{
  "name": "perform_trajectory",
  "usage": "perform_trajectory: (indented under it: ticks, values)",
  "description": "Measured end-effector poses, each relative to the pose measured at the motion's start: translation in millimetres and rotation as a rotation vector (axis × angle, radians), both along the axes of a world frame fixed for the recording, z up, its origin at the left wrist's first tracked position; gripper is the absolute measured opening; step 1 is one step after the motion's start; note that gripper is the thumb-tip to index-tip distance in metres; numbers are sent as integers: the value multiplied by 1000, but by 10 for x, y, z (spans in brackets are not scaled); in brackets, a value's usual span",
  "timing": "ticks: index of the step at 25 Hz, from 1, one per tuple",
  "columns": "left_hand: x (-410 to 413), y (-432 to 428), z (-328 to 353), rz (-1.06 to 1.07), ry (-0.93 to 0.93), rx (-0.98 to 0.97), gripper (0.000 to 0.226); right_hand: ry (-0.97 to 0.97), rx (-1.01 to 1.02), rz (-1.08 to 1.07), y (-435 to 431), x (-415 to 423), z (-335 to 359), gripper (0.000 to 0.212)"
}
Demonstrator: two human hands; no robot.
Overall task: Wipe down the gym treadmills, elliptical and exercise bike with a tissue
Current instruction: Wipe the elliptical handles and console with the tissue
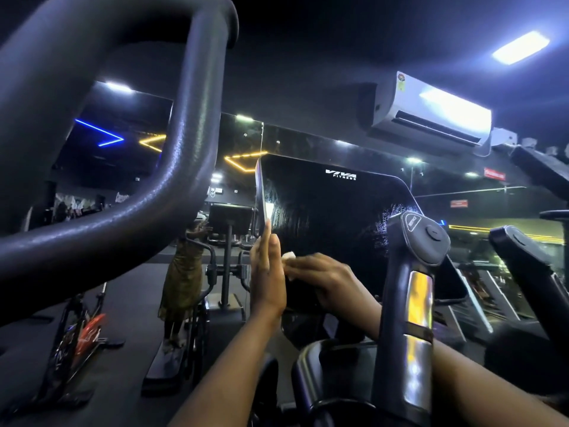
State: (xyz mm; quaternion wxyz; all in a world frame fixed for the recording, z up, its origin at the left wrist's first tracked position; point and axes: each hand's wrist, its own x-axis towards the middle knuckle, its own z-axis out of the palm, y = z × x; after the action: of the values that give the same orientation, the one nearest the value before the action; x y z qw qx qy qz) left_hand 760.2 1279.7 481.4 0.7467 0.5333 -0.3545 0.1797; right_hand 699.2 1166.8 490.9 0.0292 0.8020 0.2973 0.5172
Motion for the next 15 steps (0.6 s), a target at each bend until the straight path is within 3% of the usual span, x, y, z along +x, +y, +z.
perform_trajectory:
  ticks: [2,4,6,9,15]
  values:
    - [28,-3,-8,-14,-21,-24,71,40,-18,41,-26,-155,-122,44]
    - [43,-13,-13,-19,-16,-34,66,56,-41,46,-88,-203,-46,42]
    - [27,-22,-8,-38,8,-42,58,5,64,-32,-206,-116,155,24]
    - [15,-29,-8,-23,27,-51,52,-17,238,-164,-265,-27,390,34]
    - [23,-36,-36,5,21,-6,52,124,43,-133,-287,-279,-186,41]
